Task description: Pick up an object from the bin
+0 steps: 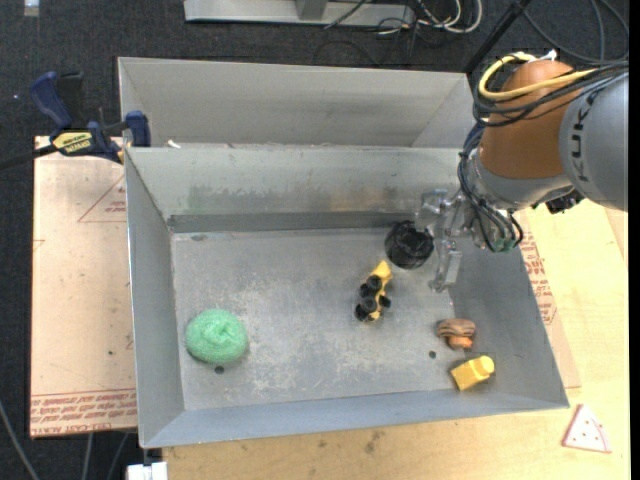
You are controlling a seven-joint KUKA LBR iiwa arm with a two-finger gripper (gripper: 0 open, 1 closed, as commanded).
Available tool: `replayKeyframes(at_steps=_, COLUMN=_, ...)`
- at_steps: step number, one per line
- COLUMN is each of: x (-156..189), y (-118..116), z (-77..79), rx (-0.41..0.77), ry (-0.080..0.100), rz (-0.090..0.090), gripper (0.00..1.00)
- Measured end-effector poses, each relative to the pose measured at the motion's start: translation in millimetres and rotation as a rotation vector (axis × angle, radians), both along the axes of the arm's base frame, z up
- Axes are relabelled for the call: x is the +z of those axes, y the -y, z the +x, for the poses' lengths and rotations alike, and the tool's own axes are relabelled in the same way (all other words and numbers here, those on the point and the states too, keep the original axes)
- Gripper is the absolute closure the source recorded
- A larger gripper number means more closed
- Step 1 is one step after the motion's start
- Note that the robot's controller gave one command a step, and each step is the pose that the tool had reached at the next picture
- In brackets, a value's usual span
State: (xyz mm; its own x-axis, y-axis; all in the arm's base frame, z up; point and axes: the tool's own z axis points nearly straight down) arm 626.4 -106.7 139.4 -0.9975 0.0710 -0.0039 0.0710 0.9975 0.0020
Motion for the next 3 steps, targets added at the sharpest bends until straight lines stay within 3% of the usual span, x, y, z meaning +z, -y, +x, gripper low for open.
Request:
replayKeyframes(at_steps=1, x=1.6, y=-20.9, z=3.5, rx=-0.036, ry=-0.002, rz=-0.001, gripper=0.0)
replayKeyframes(at_steps=3, x=-62.7, y=-32.6, z=12.0, rx=0.135, ry=0.008, rz=-0.003, gripper=0.0)
